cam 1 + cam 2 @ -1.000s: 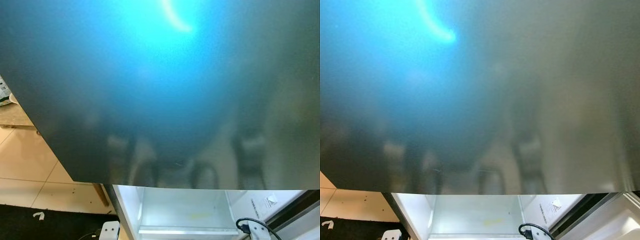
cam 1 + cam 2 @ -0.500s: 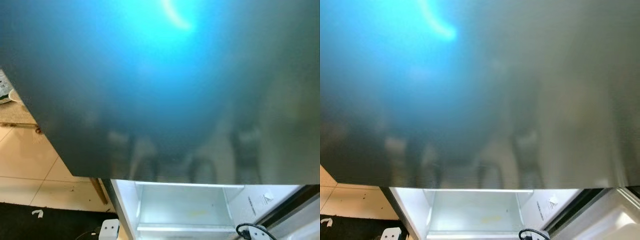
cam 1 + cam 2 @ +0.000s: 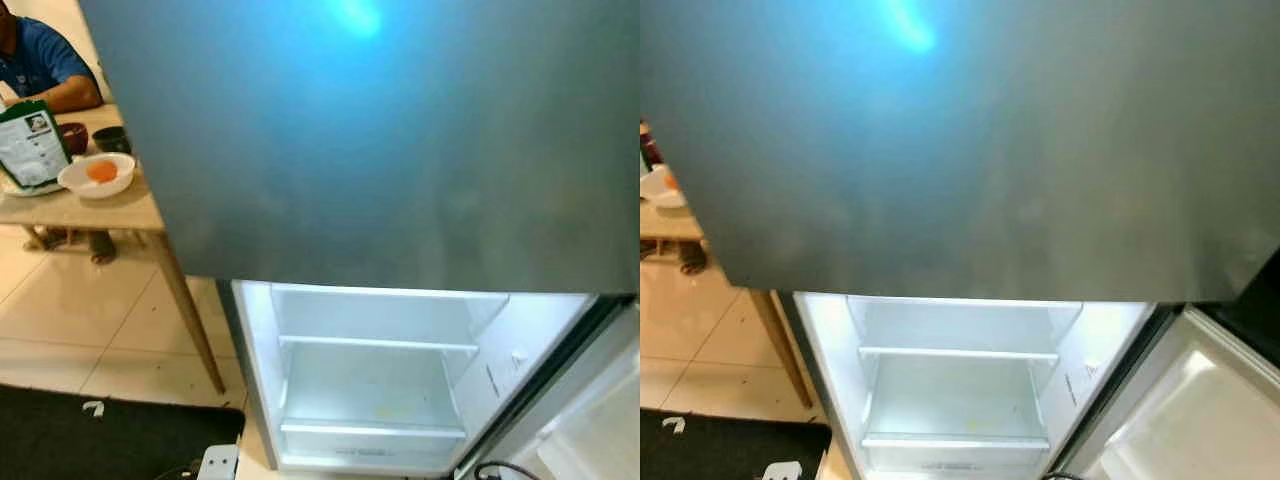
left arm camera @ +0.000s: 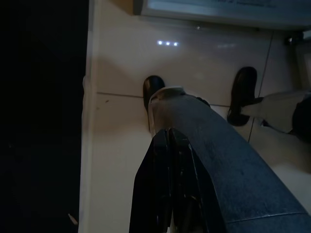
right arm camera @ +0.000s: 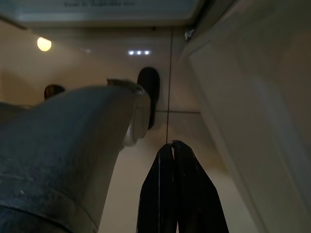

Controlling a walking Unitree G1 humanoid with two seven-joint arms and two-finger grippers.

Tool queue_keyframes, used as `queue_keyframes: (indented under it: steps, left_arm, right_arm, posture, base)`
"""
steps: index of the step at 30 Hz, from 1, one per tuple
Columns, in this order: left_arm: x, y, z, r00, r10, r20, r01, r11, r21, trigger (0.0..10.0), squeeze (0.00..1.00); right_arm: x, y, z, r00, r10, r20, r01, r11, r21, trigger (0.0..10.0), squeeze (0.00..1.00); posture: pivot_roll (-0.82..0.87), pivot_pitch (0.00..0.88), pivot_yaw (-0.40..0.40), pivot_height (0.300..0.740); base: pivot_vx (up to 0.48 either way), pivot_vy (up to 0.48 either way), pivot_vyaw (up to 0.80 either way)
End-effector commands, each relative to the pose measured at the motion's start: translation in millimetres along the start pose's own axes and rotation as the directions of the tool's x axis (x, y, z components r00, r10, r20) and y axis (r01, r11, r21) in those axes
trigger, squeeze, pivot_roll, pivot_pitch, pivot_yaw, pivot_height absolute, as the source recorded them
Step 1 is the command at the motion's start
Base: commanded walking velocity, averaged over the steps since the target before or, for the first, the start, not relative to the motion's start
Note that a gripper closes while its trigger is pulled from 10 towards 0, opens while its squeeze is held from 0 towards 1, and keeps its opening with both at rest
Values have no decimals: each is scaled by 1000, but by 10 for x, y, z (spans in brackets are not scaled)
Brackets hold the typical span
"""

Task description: Restocking fridge

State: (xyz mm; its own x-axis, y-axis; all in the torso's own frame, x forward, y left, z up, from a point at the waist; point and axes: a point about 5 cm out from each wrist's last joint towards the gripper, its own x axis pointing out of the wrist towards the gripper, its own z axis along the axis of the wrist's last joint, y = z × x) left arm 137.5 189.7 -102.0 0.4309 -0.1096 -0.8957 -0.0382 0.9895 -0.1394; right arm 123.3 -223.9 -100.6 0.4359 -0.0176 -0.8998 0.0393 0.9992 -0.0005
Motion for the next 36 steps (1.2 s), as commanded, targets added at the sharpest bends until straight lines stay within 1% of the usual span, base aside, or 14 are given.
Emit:
queue_keyframes:
  steps: [1,13,18,20,28,36]
  left_arm:
    - [3,-17,-22,1000,1,-12,0,1000,13,10000,0]
    - [3,-21,-34,1000,1,-15,-1,1000,10,10000,0]
    - [3,-22,-38,1000,1,-16,-1,1000,9,10000,0]
    - [3,-23,-39,1000,0,-16,0,1000,9,10000,0]
    - [4,-27,-42,1000,0,-17,0,1000,8,10000,0]
    - [5,-35,-48,1000,-3,-19,3,1000,10,10000,0]
  right_arm:
    - [-2,-13,-5,1000,-4,-9,4,1000,-4,10000,0]
    - [-1,-7,-1,1000,0,-7,0,1000,-10,10000,0]
    - [-1,-4,0,1000,4,-4,-4,1000,1,10000,0]
    - [0,-3,1,1000,6,-6,-6,1000,-9,10000,0]
    - [1,2,7,1000,12,-4,-12,1000,-8,10000,0]
    - [-1,-10,15,1000,9,-1,-9,1000,-8,10000,0]
  posture:
    - [-52,6,-26,740]
    - [-54,7,-28,740]
    - [-54,7,-28,740]
    - [-54,8,-27,740]
    - [-56,8,-28,740]
    - [-57,8,-29,740]
  base:
    - [-334,0,0]
    - [-338,0,0]
    - [-340,0,0]
    - [-339,0,0]
    - [-339,0,-785]
    - [-339,0,0]
